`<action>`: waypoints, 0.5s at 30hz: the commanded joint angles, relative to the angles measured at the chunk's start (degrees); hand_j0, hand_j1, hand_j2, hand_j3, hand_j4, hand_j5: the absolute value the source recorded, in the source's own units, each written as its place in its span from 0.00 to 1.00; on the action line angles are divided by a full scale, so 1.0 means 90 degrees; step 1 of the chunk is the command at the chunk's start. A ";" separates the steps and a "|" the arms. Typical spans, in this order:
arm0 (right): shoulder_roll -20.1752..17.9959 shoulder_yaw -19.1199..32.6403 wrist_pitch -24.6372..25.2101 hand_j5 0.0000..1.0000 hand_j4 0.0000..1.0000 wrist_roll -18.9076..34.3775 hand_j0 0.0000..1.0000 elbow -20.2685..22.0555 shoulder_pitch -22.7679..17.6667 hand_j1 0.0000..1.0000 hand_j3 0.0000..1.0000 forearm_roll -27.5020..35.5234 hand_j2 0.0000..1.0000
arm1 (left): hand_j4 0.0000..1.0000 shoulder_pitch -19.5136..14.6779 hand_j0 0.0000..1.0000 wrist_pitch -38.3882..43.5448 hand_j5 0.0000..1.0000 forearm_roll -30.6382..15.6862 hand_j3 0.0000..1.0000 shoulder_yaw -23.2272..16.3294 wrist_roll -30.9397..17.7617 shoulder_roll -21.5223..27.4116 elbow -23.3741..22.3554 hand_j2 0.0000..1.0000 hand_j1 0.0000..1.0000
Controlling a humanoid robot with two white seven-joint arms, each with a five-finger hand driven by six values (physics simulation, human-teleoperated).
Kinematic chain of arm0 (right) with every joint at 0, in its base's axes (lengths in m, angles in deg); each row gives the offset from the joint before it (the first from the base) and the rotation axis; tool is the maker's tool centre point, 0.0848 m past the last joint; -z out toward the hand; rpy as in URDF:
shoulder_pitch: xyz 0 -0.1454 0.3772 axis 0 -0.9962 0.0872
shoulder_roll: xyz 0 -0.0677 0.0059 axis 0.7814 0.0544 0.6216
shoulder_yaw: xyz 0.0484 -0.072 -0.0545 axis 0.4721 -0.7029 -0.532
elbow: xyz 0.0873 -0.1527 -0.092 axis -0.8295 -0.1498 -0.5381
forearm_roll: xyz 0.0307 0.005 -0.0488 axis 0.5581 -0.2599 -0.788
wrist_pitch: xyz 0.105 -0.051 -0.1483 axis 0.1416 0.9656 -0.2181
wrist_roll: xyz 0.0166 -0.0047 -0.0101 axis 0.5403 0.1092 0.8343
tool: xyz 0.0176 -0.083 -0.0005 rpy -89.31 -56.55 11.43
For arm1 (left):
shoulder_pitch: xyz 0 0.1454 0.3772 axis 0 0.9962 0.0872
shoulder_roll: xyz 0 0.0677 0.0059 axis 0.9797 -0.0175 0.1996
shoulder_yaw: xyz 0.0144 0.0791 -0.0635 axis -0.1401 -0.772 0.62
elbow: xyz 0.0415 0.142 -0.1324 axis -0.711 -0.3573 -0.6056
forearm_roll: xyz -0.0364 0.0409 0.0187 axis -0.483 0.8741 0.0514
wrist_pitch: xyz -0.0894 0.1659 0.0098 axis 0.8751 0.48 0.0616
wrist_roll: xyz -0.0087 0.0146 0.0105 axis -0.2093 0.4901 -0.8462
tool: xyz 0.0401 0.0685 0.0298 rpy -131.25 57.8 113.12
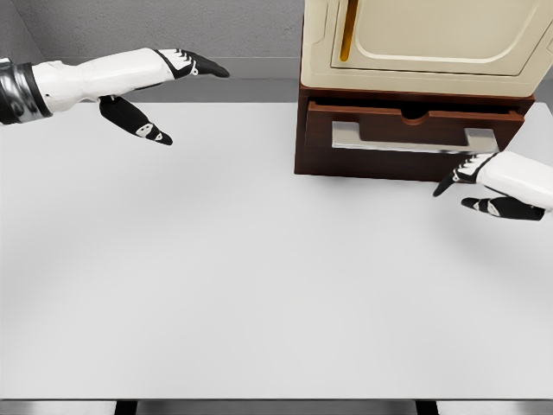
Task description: Put the switch into the drawer with left arm, and close the drawer with right arm
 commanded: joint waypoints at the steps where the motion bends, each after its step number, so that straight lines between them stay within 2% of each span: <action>1: 0.0001 -0.0003 0.0018 0.60 0.60 -0.0002 0.60 -0.0019 0.0010 0.60 0.60 0.0040 0.60 | 1.00 0.0000 1.00 0.0019 1.00 -0.0048 1.00 0.0006 0.0003 -0.0001 -0.0001 1.00 1.00; 11: 0.0030 -0.0110 0.0018 0.60 0.60 -0.0002 0.60 -0.0087 0.0283 0.60 0.60 0.0001 0.60 | 1.00 0.0000 1.00 0.0019 1.00 -0.0048 1.00 0.0006 0.0003 -0.0001 -0.0001 1.00 1.00; 15: 0.0040 -0.0325 0.0018 0.60 0.60 -0.0002 0.60 -0.0136 0.0469 0.60 0.60 -0.0077 0.60 | 1.00 0.0000 1.00 0.0019 1.00 -0.0048 1.00 0.0006 0.0003 -0.0001 -0.0001 1.00 1.00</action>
